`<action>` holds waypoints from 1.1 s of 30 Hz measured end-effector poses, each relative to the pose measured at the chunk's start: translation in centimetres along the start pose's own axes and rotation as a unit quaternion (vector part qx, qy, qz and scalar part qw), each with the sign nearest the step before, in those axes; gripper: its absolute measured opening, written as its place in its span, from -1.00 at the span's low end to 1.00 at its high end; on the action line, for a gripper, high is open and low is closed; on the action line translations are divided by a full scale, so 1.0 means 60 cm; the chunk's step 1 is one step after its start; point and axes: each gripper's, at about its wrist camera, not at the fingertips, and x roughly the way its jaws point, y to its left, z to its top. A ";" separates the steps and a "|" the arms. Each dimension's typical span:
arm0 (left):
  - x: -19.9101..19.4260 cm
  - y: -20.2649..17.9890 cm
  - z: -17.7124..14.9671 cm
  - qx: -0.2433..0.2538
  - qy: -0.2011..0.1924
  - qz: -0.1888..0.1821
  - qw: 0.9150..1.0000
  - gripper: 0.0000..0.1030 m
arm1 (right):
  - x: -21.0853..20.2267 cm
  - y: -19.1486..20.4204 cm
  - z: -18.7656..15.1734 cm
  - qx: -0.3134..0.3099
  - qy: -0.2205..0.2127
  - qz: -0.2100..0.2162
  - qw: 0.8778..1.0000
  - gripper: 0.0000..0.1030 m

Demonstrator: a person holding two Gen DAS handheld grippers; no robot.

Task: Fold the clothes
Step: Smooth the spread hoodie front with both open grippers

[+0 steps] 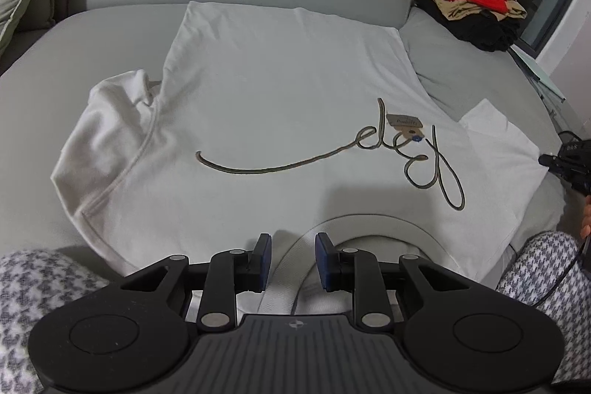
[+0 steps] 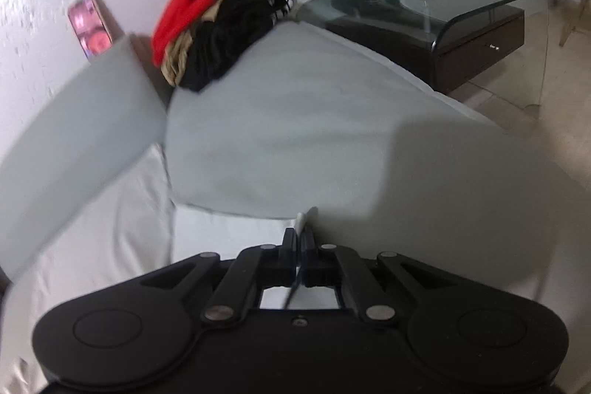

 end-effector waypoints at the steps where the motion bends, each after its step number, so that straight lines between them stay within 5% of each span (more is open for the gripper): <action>1: 0.001 0.001 -0.002 0.002 0.000 0.004 1.000 -0.54 | -0.001 0.012 -0.001 -0.019 0.000 -0.014 1.000 -0.96; 3: 0.002 0.002 -0.006 0.006 0.000 0.012 1.000 -0.54 | -0.008 0.037 -0.001 -0.051 0.012 -0.037 0.998 -0.92; 5: -0.012 0.011 -0.008 0.000 -0.011 0.012 1.000 -0.54 | -0.024 0.053 0.001 -0.060 0.022 -0.038 0.997 -0.50; 7: -0.027 0.021 -0.007 -0.006 -0.027 0.018 0.999 -0.52 | -0.059 0.065 -0.003 -0.060 0.008 -0.028 0.998 -0.37; 10: -0.033 0.042 0.001 -0.021 -0.048 0.041 0.998 -0.52 | -0.086 0.102 -0.019 -0.076 0.009 0.030 0.997 -0.36; 15: -0.001 0.050 0.017 -0.017 -0.047 0.069 0.996 -0.63 | -0.080 0.175 -0.096 -0.134 0.127 0.151 0.971 -0.52; 22: 0.007 0.014 -0.014 0.070 0.022 0.072 0.995 -0.70 | -0.070 0.247 -0.188 -0.243 0.209 0.163 0.933 -0.55; 24: -0.020 0.033 -0.020 0.039 0.025 0.039 0.998 -0.71 | -0.088 0.239 -0.197 -0.265 0.211 0.163 0.927 -0.55; 28: -0.084 0.106 -0.028 -0.055 -0.044 0.007 0.998 -0.70 | -0.124 0.224 -0.177 -0.225 0.220 0.204 0.927 -0.46; 30: -0.112 0.150 -0.023 -0.103 -0.086 0.012 0.991 -0.57 | -0.131 0.232 -0.169 -0.199 0.204 0.229 0.931 -0.19; 31: -0.124 0.173 -0.021 -0.129 -0.107 0.016 0.986 -0.39 | -0.128 0.234 -0.164 -0.186 0.203 0.240 0.931 -0.19; 33: -0.140 0.223 -0.015 -0.185 -0.136 0.023 0.973 -0.34 | -0.109 0.240 -0.158 -0.152 0.219 0.248 0.931 -0.19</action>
